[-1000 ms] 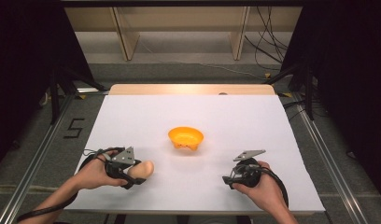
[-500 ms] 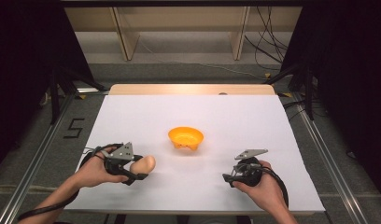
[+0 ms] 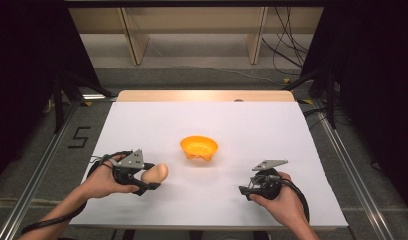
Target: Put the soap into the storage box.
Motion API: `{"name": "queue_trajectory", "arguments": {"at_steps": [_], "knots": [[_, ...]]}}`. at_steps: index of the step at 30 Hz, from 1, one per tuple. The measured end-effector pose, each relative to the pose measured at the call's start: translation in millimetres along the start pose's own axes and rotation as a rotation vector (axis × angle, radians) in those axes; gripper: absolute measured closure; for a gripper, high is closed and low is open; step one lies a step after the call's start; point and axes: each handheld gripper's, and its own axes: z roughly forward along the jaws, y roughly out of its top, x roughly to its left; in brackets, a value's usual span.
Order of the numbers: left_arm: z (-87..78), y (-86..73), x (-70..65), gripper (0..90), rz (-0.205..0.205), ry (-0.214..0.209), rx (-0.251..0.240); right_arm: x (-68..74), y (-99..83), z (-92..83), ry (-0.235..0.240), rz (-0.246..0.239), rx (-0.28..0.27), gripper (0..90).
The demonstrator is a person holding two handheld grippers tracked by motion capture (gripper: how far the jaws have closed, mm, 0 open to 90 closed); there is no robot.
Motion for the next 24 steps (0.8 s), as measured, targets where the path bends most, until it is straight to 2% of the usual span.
{"name": "queue_trajectory", "arguments": {"at_steps": [10,13,14,17,18,19,24], "knots": [[1.0,7.5,3.9,31.9,0.013,-0.007,-0.018,-0.5,-0.5,-0.3,-0.001,-0.001,-0.005,43.6],[2.2,9.1,3.5,31.9,0.006,-0.001,-0.035,-0.5,-0.8,0.0,-0.001,-0.001,-0.005,43.5],[2.6,10.8,5.0,31.9,0.012,-0.012,-0.034,0.0,-1.2,1.1,-0.001,0.006,-0.015,43.4],[2.9,12.5,5.1,31.9,0.011,-0.003,-0.033,0.0,-1.3,1.3,-0.001,0.006,-0.016,43.4],[3.6,13.3,5.6,31.9,0.013,-0.011,-0.037,-0.3,-0.9,0.3,0.0,0.003,-0.003,43.3],[3.7,14.3,6.7,31.9,0.028,-0.015,-0.037,-0.3,-1.0,0.4,0.001,0.001,-0.003,43.3],[4.2,18.6,8.7,31.9,0.025,-0.01,-0.037,-0.3,-1.2,0.6,0.002,0.003,0.0,43.3]]}}
